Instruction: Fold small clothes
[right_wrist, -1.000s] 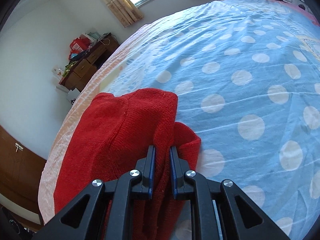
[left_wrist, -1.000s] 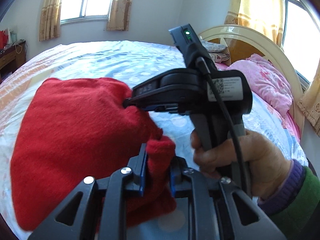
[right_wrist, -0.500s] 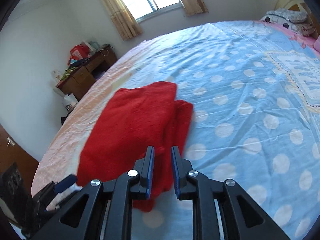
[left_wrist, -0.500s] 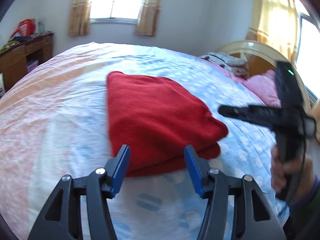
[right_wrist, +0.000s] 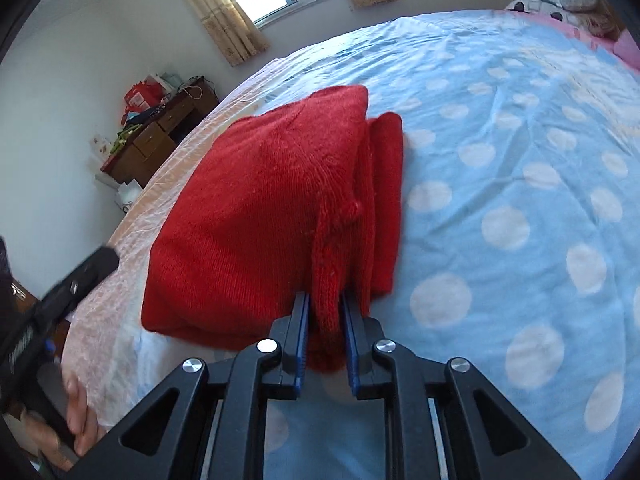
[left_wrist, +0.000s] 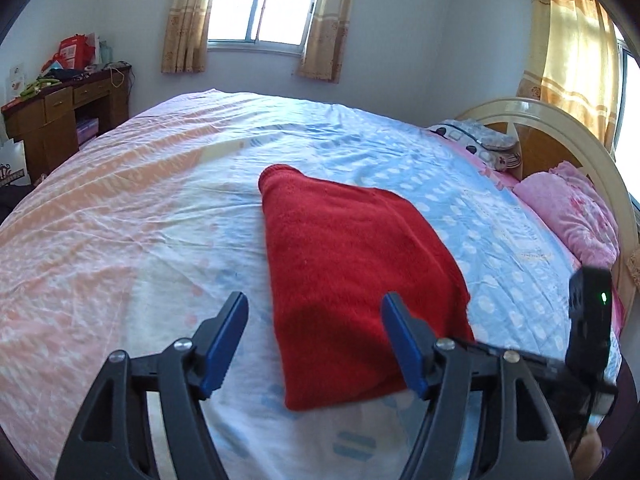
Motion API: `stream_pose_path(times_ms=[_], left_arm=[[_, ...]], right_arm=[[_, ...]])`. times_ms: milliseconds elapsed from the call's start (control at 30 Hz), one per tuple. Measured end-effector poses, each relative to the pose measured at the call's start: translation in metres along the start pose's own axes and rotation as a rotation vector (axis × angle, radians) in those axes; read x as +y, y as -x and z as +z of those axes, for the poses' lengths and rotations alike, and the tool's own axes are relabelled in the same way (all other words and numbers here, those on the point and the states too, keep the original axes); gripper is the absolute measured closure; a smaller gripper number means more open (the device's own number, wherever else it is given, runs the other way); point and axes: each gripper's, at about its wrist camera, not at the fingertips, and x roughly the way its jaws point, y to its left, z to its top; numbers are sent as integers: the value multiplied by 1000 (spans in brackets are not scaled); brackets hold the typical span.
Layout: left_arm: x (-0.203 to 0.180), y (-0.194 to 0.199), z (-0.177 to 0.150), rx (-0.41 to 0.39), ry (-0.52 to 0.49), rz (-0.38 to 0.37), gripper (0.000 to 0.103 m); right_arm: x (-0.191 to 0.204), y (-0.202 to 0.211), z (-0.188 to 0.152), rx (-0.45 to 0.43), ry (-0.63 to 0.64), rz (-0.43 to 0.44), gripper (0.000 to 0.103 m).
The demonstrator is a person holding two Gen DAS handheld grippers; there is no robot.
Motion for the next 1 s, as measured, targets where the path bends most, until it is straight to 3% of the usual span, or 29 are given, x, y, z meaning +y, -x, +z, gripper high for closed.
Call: stream_pose_path(times_ms=[167,300,367,433,467,500,633,700,833,900,933,1000], left_arm=[[7,-20,14,48,49,13,31],[13,-26,15,68,23,43,31],[14,-29,18,74,6,77,31],[13,-35,23,89,3,84,31],[12,-38,26,97,5,79,31],[9,-41,30,101,5,68,31],[-9,-51,42,81,-42,89,31],[-18,-61,46,77,-77,110,31],[-25,-78,45,107,-100,128,31],[-26,-86,42,127,-108,138,31],[-25,-90,40,135,-110,144,31],[-25,-95,37,140,-113,149,29]], right_arm=[[-5,2,-2,31,-39,30,87],[4,16,5,79,48,7,87],[11,42,17,-7,93,-21,86],[13,65,31,-118,89,-30,73],[14,75,42,-186,71,-29,59],[15,79,49,-218,65,-23,58],[27,55,77,-211,90,-30,58],[37,33,87,-188,116,-35,73],[39,-13,102,-125,147,-101,82],[26,-38,100,-46,110,-143,95],[16,-54,93,8,77,-151,97],[15,-51,82,-30,86,-164,99]])
